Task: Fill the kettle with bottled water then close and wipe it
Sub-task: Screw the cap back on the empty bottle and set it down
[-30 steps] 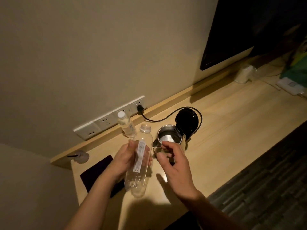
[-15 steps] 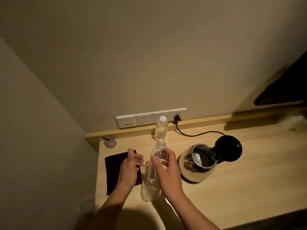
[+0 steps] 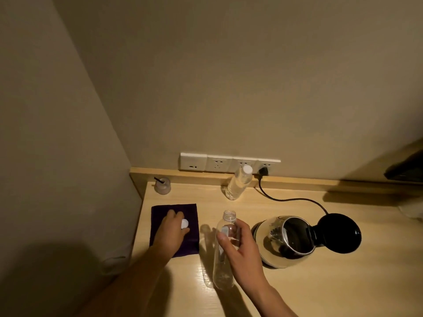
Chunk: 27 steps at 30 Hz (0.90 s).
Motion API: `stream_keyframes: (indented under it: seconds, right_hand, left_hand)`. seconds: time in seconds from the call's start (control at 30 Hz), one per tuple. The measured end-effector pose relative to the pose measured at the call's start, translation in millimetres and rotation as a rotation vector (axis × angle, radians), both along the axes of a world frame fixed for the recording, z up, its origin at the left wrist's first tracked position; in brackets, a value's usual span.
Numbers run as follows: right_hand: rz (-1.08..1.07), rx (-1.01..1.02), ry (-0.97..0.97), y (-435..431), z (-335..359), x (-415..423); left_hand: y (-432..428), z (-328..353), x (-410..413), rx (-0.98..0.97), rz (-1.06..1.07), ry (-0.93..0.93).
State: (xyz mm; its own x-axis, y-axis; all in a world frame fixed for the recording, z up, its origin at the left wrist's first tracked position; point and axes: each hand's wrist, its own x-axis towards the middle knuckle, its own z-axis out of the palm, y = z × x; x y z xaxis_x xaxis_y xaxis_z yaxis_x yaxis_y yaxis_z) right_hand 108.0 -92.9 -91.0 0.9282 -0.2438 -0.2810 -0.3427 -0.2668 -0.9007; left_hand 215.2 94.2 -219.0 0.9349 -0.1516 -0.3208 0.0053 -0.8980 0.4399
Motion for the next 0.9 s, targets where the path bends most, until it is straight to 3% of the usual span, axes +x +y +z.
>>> stream_keyframes:
  seconds: [0.1,0.27,0.37,0.53,0.9]
  right_hand:
    - [0.031,-0.023,-0.006,-0.1,1.6,2.0]
    - [0.069,-0.060,-0.041,-2.2,5.9,4.2]
    - [0.084,-0.063,-0.067,-1.1,10.4,5.1]
    - [0.112,-0.080,-0.113,2.4,25.0,9.1]
    - [0.162,-0.122,-0.160,8.1,37.6,12.9]
  left_hand:
    - [0.1,9.1,-1.2,-0.158,0.085,-0.021]
    - [-8.5,85.2,-2.5,-0.670,0.310,0.041]
    - [-9.6,139.4,-9.3,-0.977,0.316,0.136]
    - [-9.8,181.8,-11.5,-1.280,0.329,0.203]
    - [-35.2,195.6,-18.7,-1.409,0.250,0.244]
